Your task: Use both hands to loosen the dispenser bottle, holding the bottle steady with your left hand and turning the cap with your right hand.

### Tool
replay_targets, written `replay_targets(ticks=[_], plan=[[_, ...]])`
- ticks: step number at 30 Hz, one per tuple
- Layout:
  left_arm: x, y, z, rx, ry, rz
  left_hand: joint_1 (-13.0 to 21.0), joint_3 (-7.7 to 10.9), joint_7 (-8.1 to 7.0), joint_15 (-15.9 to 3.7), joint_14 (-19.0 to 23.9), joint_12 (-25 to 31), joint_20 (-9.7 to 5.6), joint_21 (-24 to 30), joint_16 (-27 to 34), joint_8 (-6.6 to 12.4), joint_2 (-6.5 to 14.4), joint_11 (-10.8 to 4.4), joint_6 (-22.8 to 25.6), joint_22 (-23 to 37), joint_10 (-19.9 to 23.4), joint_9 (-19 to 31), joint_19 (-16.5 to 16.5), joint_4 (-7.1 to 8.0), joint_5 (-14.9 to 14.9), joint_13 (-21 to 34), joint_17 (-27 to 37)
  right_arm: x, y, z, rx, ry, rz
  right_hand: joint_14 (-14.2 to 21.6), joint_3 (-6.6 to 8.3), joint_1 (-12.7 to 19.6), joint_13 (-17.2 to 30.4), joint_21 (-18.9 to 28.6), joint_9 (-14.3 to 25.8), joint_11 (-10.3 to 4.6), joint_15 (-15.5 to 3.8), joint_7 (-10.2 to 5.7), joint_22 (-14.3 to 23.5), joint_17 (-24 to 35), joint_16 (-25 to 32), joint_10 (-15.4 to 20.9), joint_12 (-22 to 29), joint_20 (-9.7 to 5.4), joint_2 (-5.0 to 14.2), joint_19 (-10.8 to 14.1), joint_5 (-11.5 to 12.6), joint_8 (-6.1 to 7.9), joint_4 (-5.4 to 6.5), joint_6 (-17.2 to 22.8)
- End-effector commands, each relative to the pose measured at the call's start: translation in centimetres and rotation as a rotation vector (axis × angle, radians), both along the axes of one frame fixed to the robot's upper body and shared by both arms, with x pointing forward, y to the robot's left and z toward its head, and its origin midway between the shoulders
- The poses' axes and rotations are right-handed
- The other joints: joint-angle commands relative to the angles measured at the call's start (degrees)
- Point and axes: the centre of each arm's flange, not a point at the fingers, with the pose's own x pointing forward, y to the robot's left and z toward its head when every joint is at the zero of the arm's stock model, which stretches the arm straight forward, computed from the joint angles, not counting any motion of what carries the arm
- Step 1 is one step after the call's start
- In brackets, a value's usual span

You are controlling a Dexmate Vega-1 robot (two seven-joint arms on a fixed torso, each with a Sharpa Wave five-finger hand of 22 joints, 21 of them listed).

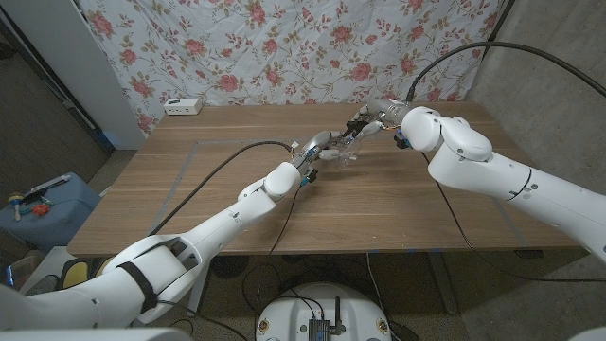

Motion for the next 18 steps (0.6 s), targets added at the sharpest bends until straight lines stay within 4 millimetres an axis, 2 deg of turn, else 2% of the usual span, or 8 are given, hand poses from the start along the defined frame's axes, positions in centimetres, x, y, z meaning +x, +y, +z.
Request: replay_targets(ticks=[1,5,10,13,18], plan=[[-0.46,-0.08,-0.31,0.004,0.000,-0.001,-6.63,4.67,-0.43,-3.84,0.43,0.28,-4.27,0.10,0.05,0.29,7.58,-2.31,6.09,0.12,3.12,0.22,0.42,4.12,0.32,0.04,0.12,0.11,-0.27,-0.34,0.005,-0.002,-0.004,1.22,0.79,0.19,0.10,0.00,0.05,-0.67,-6.28,-0.64,-0.02,0.02,0.02,1.76,0.50,-0.24,0.17,0.54,0.19,0.97,0.12,1.89],[-0.60,-0.07,-0.40,0.003,-0.001,0.001,-6.68,4.67,-0.38,-3.87,0.44,0.27,-4.24,0.10,0.04,0.27,7.58,-2.30,6.07,0.12,3.14,0.23,0.41,4.14,0.32,0.05,0.11,0.08,-0.32,-0.38,0.006,-0.002,-0.006,1.93,0.95,-0.03,0.04,-0.03,0.03,-0.77,-6.61,-1.10,-0.02,0.02,0.01,2.96,0.78,-0.53,0.22,0.58,0.14,1.25,0.27,2.87],[-0.72,-0.09,-0.48,0.003,-0.002,0.001,-6.63,4.71,-0.39,-3.86,0.50,0.25,-4.24,0.10,0.05,0.32,7.57,-2.37,6.24,0.12,3.14,0.23,0.42,4.09,0.33,0.08,0.08,0.17,-0.45,-0.44,0.011,0.002,-0.007,3.03,1.27,-0.27,-0.07,-0.05,-0.02,-1.57,-6.90,-1.71,-0.02,-0.01,-0.05,4.58,1.03,-0.76,0.29,0.73,0.11,1.72,0.42,4.58],[-0.78,-0.09,-0.54,0.001,-0.001,0.002,-6.64,4.71,-0.48,-3.99,0.46,0.28,-4.17,0.10,0.03,0.31,7.57,-2.34,6.23,0.12,3.23,0.23,0.41,4.10,0.33,0.10,0.08,0.18,-0.58,-0.45,0.012,0.002,-0.010,3.47,1.44,-0.30,-0.13,-0.03,-0.04,-1.28,-7.02,-1.63,-0.03,-0.04,-0.09,5.14,1.07,-0.88,0.34,0.86,0.10,1.93,0.43,5.35],[-0.78,-0.04,-0.61,0.001,0.001,0.004,-6.61,4.73,-0.52,-3.96,0.43,0.25,-4.08,0.11,0.04,0.30,7.60,-2.41,6.24,0.12,3.20,0.24,0.46,4.09,0.33,0.10,0.10,0.20,-0.76,-0.37,0.012,0.006,-0.016,4.38,1.70,-0.33,-0.21,0.01,-0.10,-1.84,-7.24,-1.54,-0.03,-0.08,-0.08,6.14,1.16,-1.10,0.33,1.11,0.09,2.14,0.42,6.30]])
